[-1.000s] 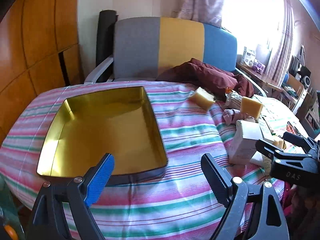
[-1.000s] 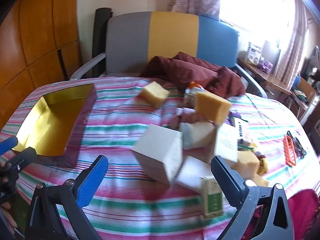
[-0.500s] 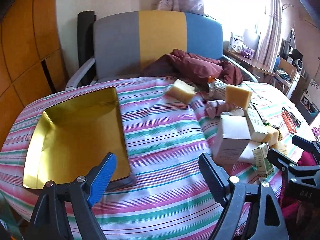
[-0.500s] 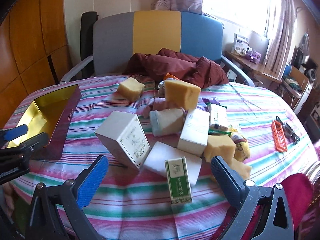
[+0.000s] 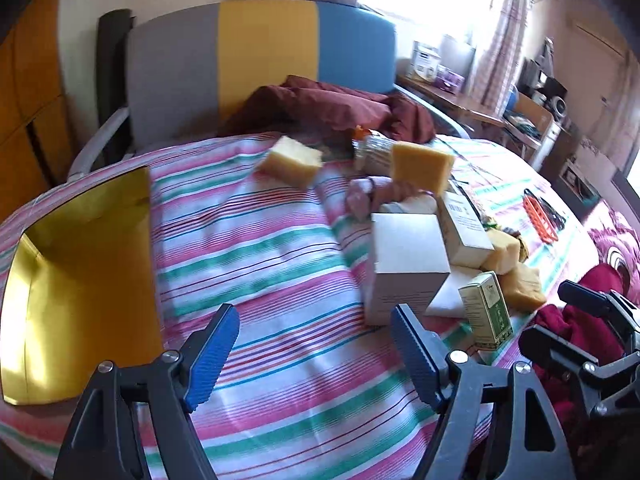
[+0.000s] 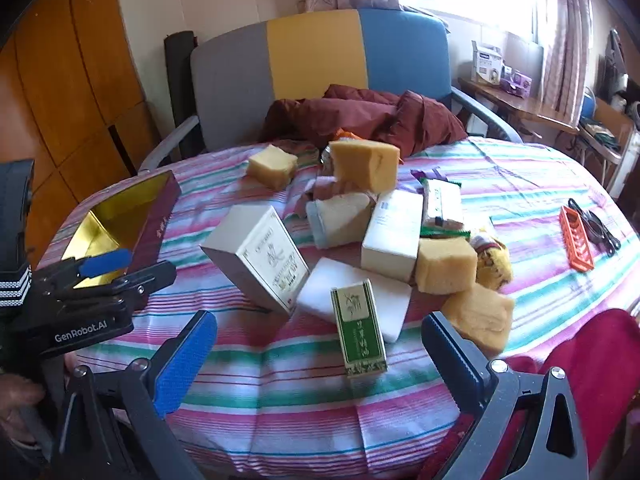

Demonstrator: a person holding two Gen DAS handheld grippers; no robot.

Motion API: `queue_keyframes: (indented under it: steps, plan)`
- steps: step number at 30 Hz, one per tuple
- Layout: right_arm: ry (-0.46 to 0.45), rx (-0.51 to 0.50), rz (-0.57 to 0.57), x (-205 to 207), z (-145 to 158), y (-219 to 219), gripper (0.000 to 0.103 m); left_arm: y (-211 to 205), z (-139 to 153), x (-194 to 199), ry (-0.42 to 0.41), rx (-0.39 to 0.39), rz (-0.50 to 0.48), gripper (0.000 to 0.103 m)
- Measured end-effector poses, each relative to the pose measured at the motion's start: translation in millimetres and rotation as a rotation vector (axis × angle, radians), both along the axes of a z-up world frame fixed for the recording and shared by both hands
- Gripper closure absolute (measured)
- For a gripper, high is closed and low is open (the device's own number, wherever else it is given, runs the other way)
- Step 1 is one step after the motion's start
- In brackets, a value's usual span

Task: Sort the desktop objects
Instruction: 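Grasp the white box with the left tool while the right tool grasps the green box, then carry both boxes over the gold tray and open both tools to drop them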

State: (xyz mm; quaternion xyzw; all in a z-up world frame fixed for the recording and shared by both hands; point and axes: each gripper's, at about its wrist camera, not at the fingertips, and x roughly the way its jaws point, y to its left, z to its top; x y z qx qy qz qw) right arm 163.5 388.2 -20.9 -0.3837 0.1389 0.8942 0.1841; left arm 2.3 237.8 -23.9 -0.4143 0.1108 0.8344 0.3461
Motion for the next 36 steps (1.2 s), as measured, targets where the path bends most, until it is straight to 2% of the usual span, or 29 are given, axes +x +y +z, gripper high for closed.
queue_keyframes:
  steps: [3,7,14,16,18,20,21,22,25,29,32,36]
  plan:
    - [-0.018,-0.023,-0.041,2,-8,4,0.002,12,-3,-3,-0.024,0.007,-0.047,0.024]
    - [-0.071,-0.009,-0.097,-1,-22,10,0.012,28,-4,-3,-0.048,0.041,-0.115,0.024]
    - [-0.139,0.004,-0.132,-15,-44,24,0.026,62,-20,-10,-0.07,0.008,-0.192,0.026]
    - [-0.159,0.005,-0.128,-19,-49,25,0.034,69,-30,-15,-0.091,-0.003,-0.205,0.031]
    - [-0.182,0.012,-0.13,-24,-54,28,0.042,74,-35,-18,-0.119,-0.001,-0.22,0.05]
    - [-0.207,0.021,-0.135,-27,-59,31,0.053,75,-38,-20,-0.135,0.019,-0.231,0.051]
    - [-0.216,0.026,-0.135,-27,-60,31,0.065,74,-38,-19,-0.126,0.029,-0.232,0.051]
    - [-0.223,0.03,-0.138,-27,-61,32,0.072,73,-37,-18,-0.118,0.039,-0.234,0.051]
    - [-0.231,0.033,-0.136,-25,-60,32,0.072,66,-31,-15,-0.115,0.093,-0.231,0.052]
    - [-0.193,0.019,-0.094,-27,-49,26,0.072,50,-18,-9,-0.072,0.118,-0.209,0.052]
    - [-0.143,0.005,-0.032,-38,-34,15,0.072,23,-4,-11,-0.035,0.131,-0.147,0.052]
    - [-0.083,-0.048,0.076,-66,-19,-7,0.072,-33,12,-29,-0.004,0.143,-0.006,0.052]
